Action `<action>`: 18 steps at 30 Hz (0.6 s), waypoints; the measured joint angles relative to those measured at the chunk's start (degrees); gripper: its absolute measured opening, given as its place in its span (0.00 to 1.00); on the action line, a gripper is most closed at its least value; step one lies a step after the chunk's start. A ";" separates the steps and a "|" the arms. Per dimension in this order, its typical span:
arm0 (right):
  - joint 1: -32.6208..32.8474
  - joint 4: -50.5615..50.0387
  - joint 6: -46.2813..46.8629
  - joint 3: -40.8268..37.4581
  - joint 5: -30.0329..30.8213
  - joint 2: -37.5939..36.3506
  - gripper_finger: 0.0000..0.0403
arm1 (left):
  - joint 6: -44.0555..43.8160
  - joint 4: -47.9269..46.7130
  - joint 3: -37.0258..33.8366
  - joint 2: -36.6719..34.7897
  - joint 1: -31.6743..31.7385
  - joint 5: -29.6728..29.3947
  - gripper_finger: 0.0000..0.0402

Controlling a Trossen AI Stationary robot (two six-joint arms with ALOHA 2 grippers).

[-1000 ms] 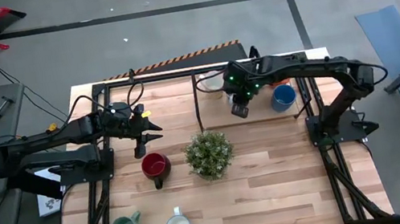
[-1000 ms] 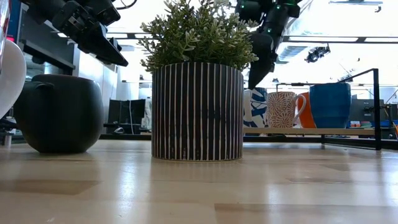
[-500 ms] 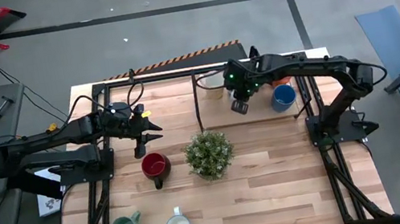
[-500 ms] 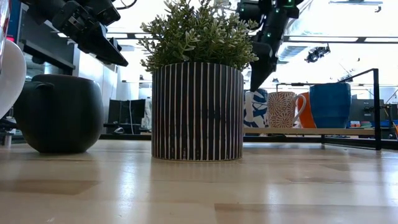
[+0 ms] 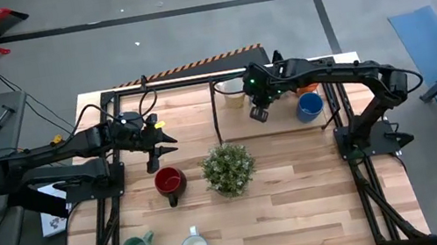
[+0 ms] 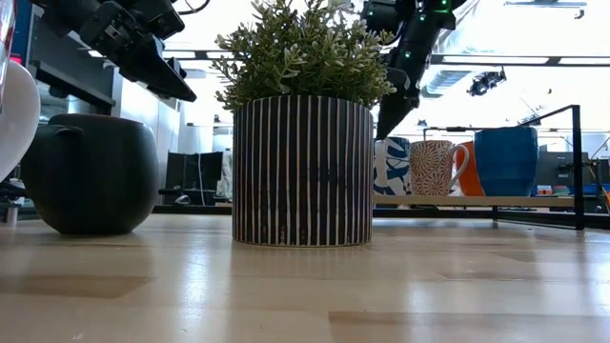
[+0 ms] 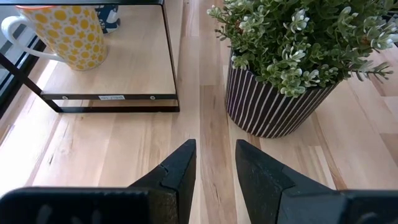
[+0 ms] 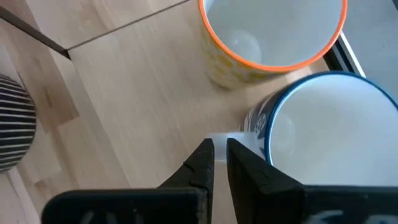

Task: Place coffee mugs
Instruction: Put the patterned blue mug on the shelf, then put the black mug on the shelf

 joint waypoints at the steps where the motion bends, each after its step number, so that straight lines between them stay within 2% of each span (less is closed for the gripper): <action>1: 0.00 0.14 -0.02 0.00 -0.01 0.00 0.05 | 0.00 0.00 0.00 0.00 -0.02 0.00 0.26; 8: 0.00 1.49 -0.02 0.00 -0.74 0.00 0.05 | 0.00 0.00 0.00 0.00 -0.02 0.00 0.26; 12: 0.91 2.41 0.00 0.07 -6.86 -1.68 0.05 | -0.01 -0.02 0.00 0.00 -0.01 0.00 0.26; 14: 2.02 0.44 -0.02 0.74 -8.23 -2.98 0.05 | 0.00 -0.10 0.00 0.00 -0.02 0.00 0.26; 18: 5.37 -5.49 1.71 3.41 -6.88 -6.74 0.05 | 0.00 -0.30 0.00 0.02 -0.02 0.00 0.26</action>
